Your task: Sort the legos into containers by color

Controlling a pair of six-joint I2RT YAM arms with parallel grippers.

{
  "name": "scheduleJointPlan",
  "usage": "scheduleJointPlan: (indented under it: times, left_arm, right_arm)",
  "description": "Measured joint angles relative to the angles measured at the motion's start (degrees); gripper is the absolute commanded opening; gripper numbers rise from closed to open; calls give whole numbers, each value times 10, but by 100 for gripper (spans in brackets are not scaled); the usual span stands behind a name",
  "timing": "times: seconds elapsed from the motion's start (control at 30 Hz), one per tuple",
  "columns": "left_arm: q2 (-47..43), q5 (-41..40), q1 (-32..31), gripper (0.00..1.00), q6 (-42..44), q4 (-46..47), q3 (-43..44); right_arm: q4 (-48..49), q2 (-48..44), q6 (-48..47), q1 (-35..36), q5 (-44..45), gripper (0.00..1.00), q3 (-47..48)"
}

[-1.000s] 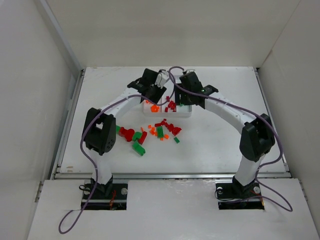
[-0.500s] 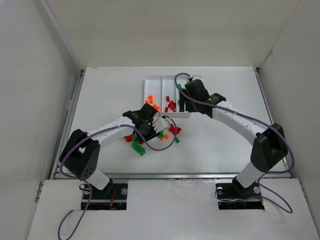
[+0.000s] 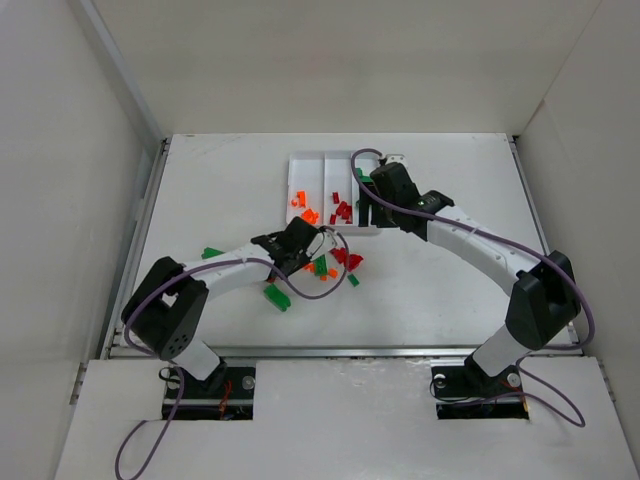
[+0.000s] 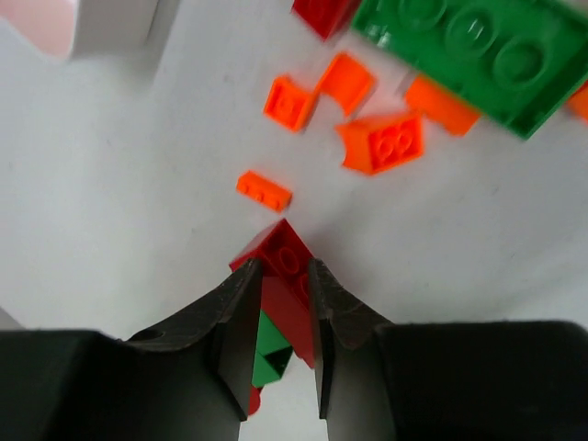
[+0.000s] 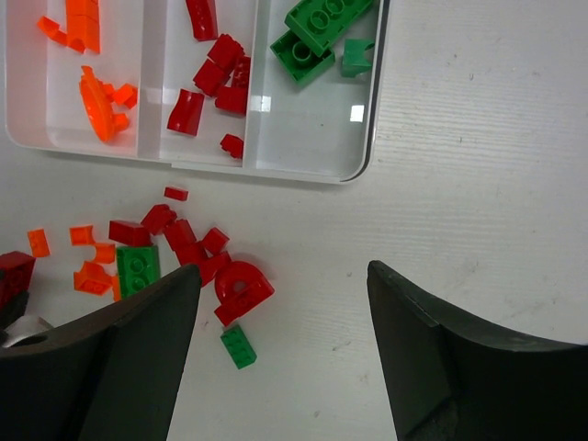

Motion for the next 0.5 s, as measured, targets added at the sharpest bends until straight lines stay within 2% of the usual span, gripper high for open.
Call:
scheduleJointPlan:
  times: [0.13,0.23,0.37,0.4,0.5]
  left_arm:
    - [-40,-29,13,22,-1,2,-44]
    - [-51,-37,19,28,-7,-12,-51]
    - [-48,-31,22,42,-19,-24,-46]
    - [-43,-25,23,48,-22,-28,-41]
    - [-20,10,25,55,-29,-34,-14]
  right_arm:
    - [0,0,2,0,0,78,-1]
    - [2,0,2,0,0,78,-1]
    - [3,1,2,0,0,78,-1]
    - [3,1,2,0,0,78,-1]
    - [3,1,1,0,0,78,-1]
